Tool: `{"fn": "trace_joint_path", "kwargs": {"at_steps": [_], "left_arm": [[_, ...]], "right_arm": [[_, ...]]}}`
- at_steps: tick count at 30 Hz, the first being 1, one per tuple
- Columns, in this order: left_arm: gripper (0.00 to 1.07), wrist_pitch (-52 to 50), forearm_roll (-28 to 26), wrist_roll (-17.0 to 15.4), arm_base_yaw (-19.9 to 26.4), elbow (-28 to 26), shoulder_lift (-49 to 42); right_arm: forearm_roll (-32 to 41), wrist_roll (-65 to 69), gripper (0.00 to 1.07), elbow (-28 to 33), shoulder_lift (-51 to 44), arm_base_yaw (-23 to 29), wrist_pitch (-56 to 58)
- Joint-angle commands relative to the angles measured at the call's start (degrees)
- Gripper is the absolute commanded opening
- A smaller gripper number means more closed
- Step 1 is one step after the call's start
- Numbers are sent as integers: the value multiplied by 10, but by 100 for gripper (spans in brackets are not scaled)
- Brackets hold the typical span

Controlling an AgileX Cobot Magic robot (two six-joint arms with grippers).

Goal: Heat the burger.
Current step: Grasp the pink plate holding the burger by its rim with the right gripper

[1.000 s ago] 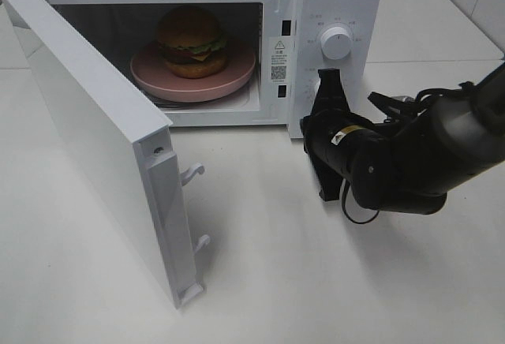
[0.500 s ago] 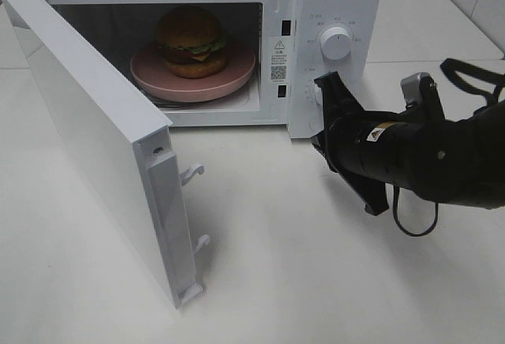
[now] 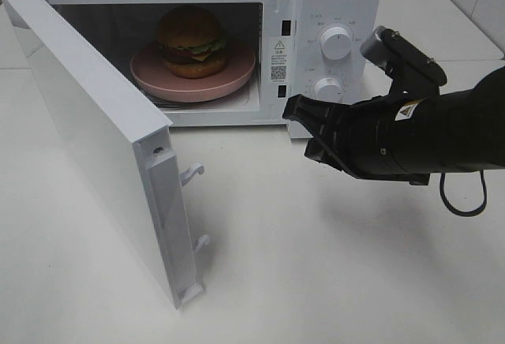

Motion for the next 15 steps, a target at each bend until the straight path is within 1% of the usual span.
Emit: {"fn": "trace_joint_path", "kwargs": {"at_steps": [1, 7, 8, 9, 10, 11, 12, 13, 14, 15], "left_arm": [[98, -1, -4, 0, 1, 0, -9], [98, -1, -4, 0, 1, 0, -9], [98, -1, -4, 0, 1, 0, -9], [98, -1, -4, 0, 1, 0, -9], [98, -1, -4, 0, 1, 0, -9], [98, -1, -4, 0, 1, 0, -9], [98, -1, -4, 0, 1, 0, -9], [98, -1, -4, 0, 1, 0, -9], [98, -1, -4, 0, 1, 0, -9], [98, -1, -4, 0, 1, 0, -9]], "right_arm": [[-5, -39, 5, 1, -16, -1, 40], [-16, -66, 5, -7, -33, -1, 106], [-46, -76, 5, -22, -34, -1, 143], [-46, -76, 5, -22, -34, -1, 143], [-85, -80, 6, -38, -34, -1, 188], [-85, -80, 6, -38, -34, -1, 188], [-111, -81, 6, -48, -34, -1, 210], [-163, -81, 7, -64, -34, -1, 248], [-163, -81, 7, -64, -34, -1, 248], [-193, -81, 7, -73, -34, -1, 267]]}}
